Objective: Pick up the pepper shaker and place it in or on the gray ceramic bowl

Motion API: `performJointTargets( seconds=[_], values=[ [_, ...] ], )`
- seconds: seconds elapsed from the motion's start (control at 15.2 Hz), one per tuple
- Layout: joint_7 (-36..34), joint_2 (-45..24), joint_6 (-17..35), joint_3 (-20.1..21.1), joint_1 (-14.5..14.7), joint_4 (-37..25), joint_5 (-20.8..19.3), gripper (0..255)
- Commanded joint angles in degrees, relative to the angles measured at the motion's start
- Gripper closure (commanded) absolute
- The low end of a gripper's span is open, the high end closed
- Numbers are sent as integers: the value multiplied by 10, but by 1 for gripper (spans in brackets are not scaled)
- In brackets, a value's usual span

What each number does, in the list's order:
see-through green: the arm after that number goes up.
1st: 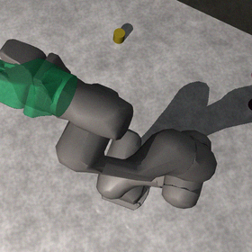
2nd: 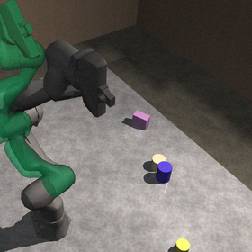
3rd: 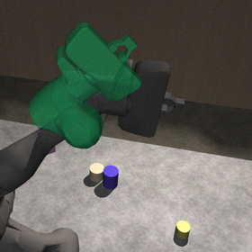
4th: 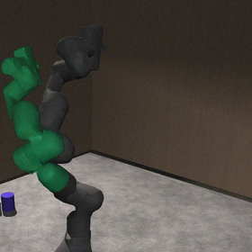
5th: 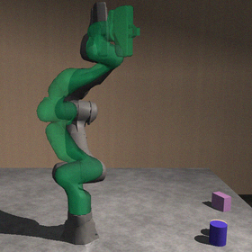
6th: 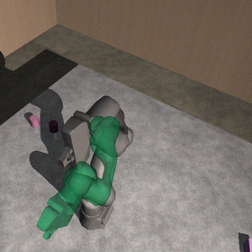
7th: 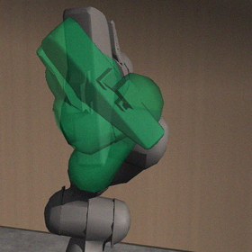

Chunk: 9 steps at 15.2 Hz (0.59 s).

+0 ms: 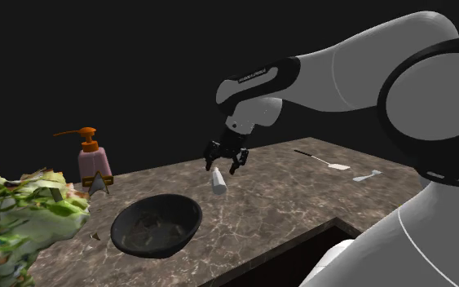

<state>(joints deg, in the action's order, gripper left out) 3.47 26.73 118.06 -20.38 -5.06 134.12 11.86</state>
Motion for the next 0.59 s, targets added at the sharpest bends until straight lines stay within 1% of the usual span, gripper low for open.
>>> performJointTargets(
  seconds=[0.0, 0.33, 0.53],
  values=[
    [6, -9, 19, -5, 2, 9, 9, 0],
    [12, -25, 58, -4, 10, 32, 20, 0],
    [13, -28, 63, -4, 11, 34, 22, 0]
  ],
)
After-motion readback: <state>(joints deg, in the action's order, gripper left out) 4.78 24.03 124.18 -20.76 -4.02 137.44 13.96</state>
